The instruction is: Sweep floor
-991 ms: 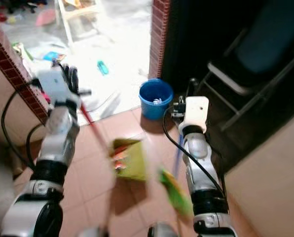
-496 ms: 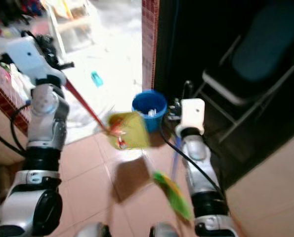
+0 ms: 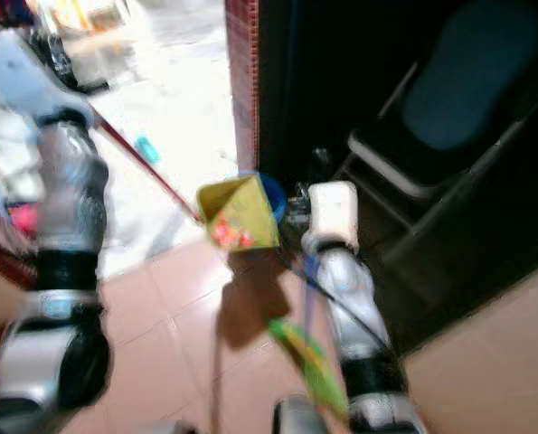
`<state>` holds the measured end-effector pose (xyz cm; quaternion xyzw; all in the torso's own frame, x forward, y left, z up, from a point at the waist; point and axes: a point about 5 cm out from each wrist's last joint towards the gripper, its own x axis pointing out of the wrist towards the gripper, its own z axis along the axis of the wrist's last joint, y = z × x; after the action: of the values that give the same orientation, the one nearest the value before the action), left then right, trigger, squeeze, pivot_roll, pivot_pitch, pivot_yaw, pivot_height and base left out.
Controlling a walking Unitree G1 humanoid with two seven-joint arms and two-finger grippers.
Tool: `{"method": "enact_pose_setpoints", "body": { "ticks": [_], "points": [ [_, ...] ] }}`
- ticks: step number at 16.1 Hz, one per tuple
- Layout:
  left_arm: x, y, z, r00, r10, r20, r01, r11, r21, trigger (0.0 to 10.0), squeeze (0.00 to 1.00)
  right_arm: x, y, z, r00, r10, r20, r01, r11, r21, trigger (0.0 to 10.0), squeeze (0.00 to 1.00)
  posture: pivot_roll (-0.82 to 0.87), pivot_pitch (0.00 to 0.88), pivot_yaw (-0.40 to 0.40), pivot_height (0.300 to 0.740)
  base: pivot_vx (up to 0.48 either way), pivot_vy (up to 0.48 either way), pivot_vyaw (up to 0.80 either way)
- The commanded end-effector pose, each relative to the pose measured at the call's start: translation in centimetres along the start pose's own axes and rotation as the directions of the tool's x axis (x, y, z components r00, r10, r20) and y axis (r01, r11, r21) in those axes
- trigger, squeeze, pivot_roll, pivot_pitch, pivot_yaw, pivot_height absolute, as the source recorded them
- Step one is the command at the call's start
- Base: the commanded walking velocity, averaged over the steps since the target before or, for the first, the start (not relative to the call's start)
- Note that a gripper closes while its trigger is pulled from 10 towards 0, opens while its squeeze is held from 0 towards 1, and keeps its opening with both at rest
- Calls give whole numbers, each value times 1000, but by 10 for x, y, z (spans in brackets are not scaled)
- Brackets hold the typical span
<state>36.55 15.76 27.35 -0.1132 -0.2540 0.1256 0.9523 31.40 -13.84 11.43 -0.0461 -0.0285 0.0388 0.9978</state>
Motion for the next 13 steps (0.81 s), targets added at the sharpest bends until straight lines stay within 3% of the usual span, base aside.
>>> {"method": "enact_pose_setpoints", "body": {
  "ticks": [1, 7, 9, 13],
  "points": [
    [11, 0, 30, 990, 24, 138, -20, 999, -24, 10000, 0, 4, 5, 14, 998, 26, 56, -24, 1000, -19, 10000, 0, -77, 23, -1, 740, 450, 0, 0],
    [12, -20, 35, 978, -31, 206, 23, 999, 42, 10000, 0, 2, 9, 12, 997, 46, 54, -45, 999, -10, 10000, 0, -84, 26, -2, 740, 446, 0, 0],
    [6, -28, 32, 969, -82, 232, 59, 993, 106, 10000, 0, 1, 9, 11, 998, 47, 50, -46, 999, -11, 10000, 0, -86, 30, -1, 740, 0, 0, 0],
    [-16, -48, 13, 956, -205, 212, 176, 973, 151, 10000, 0, 2, 9, 12, 998, 47, 50, -46, 999, -12, 10000, 0, -88, 46, -2, 740, 0, 0, 0]
  ]
}}
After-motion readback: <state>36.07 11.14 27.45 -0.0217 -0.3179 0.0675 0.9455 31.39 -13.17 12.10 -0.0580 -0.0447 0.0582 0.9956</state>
